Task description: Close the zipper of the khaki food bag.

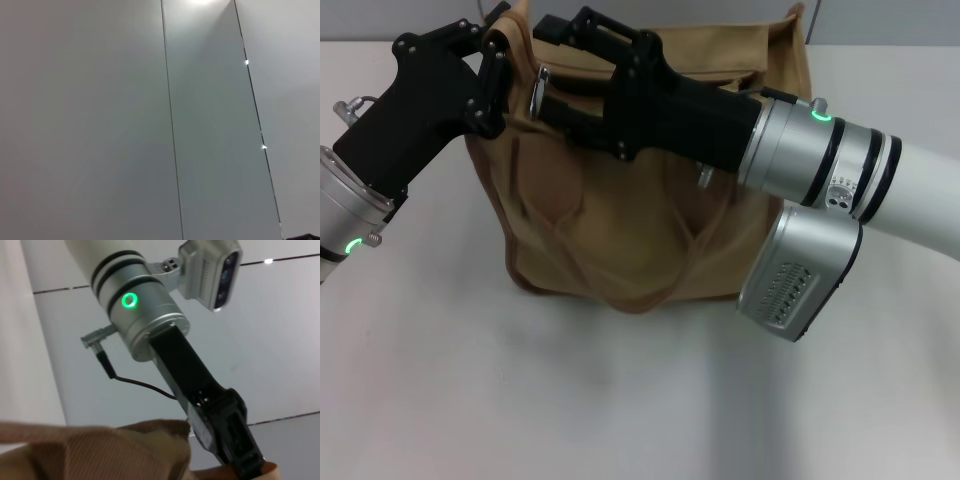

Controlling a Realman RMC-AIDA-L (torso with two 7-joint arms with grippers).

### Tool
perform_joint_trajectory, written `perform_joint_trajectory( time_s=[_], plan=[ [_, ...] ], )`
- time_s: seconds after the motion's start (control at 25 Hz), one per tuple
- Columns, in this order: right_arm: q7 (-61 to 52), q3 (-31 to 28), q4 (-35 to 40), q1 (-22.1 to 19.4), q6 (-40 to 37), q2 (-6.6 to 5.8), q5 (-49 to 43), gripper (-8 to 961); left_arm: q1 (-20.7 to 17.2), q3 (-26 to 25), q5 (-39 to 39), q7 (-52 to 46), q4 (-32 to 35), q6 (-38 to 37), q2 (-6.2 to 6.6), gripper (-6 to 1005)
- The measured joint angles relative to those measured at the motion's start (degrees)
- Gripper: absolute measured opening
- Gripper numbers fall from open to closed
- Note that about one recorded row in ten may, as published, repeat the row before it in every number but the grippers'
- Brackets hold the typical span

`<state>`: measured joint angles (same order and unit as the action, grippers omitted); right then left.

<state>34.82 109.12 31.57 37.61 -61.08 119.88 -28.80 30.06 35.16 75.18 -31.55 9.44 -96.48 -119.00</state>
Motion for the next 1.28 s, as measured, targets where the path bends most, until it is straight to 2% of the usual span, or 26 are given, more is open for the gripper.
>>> perform_joint_trajectory(
  time_s=[0.44,1.28],
  plan=[
    [0.42,0.84,-0.03,-0.21,-0.19,0.00,3.53,802,0.00,0.00,-0.03,0.00,0.06,-0.19,0.00,89],
    [2.16,1.74,-0.11,-1.02,-1.61,0.00,4.29,802,0.13,0.01,-0.04,-0.05,-0.12,-0.42,-0.01,97]
  ],
)
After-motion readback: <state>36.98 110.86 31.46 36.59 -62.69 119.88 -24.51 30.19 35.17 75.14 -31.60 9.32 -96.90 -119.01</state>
